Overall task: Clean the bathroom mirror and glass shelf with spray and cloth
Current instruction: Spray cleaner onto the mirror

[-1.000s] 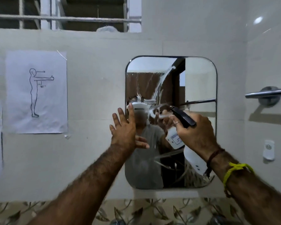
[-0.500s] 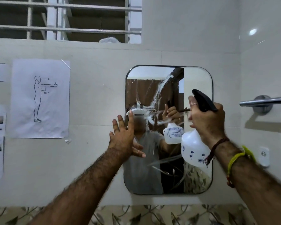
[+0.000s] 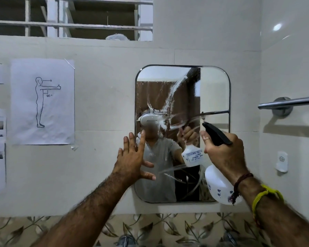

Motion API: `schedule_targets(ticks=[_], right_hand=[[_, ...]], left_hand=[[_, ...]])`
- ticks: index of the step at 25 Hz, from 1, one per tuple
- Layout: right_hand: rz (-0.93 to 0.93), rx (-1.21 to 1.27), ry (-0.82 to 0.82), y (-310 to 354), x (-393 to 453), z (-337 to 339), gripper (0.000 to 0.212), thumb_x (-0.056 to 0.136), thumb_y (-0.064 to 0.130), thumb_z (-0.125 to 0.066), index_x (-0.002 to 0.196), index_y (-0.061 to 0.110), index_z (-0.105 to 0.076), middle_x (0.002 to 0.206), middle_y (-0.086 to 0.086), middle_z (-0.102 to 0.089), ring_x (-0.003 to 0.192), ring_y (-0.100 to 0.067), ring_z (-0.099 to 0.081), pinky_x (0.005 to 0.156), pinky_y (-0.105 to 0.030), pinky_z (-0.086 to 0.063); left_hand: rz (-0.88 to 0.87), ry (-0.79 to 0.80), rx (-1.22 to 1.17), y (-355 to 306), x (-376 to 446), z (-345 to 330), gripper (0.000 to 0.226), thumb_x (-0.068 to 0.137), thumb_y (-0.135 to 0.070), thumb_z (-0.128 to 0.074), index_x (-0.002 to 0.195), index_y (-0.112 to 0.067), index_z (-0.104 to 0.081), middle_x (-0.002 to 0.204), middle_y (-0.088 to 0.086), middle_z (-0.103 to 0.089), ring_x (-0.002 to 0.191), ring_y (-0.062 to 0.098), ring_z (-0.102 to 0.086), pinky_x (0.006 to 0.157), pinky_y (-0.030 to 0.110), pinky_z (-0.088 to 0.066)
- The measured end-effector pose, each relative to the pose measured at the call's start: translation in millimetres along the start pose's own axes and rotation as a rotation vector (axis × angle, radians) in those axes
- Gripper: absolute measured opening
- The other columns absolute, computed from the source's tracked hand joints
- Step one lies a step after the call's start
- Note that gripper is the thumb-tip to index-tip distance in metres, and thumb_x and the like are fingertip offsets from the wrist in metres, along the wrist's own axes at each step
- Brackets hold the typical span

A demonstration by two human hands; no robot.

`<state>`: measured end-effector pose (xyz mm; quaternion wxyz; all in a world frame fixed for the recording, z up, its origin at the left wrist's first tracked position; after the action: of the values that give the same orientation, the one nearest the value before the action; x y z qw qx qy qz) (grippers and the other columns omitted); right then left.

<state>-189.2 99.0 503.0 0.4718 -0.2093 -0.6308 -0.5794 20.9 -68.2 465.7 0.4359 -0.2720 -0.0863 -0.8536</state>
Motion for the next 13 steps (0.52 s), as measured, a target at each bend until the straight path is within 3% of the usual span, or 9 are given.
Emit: schedule_targets(ticks=[3,7,11,13], right_hand=[[0.033,-0.061,0.054,-8.4,-20.1,1.0,0.03,0.088,0.043,-0.069,0.067,0.022,-0.062,0.059,0.003,-0.064,0.057,-0.017,-0.062,0.049,-0.022,-0.041],[0.05,-0.137,0.12,-26.5,-46.3,-4.2,0.037,0.087,0.045,-0.07,0.062,0.02,-0.059,0.052,0.004,-0.058,0.053,-0.02,-0.058,0.045,-0.026,-0.041],[0.095,-0.132,0.215,-38.4,-70.5,-7.7,0.029,0.087,0.048,-0.067,0.085,0.019,-0.073,0.067,0.005,-0.069,0.065,-0.02,-0.066,0.053,-0.028,-0.051],[0.181,-0.159,0.276,-48.4,-86.2,-13.7,0.036,0.085,0.054,-0.065,0.092,0.019,-0.075,0.071,0.004,-0.071,0.067,-0.019,-0.067,0.054,-0.03,-0.052]], left_hand=[[-0.003,-0.054,0.045,3.9,-5.4,-10.4,0.143,0.065,-0.069,-0.074,0.147,-0.03,0.036,0.156,0.019,0.034,0.146,0.039,0.026,0.121,0.056,-0.006],[0.006,-0.153,0.057,3.2,-13.4,-26.0,0.125,0.079,-0.061,-0.069,0.151,-0.03,0.029,0.16,0.02,0.025,0.149,0.04,0.019,0.122,0.059,-0.014],[0.01,-0.211,0.07,3.9,-27.5,-42.7,0.12,0.083,-0.052,-0.069,0.152,-0.028,0.027,0.162,0.021,0.018,0.15,0.043,0.011,0.12,0.063,-0.015],[0.021,-0.229,0.021,1.8,-33.0,-48.1,0.119,0.083,-0.05,-0.069,0.152,-0.028,0.026,0.162,0.021,0.017,0.15,0.044,0.01,0.118,0.064,-0.015]])
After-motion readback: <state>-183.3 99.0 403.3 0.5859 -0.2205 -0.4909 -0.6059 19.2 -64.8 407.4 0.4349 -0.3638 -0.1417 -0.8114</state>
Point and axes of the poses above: each hand's wrist, its own x-axis towards the middle knuckle, its own z-axis out of the back of the hand, y = z × x, the point moved 1 cm from there along x, towards the middle knuckle
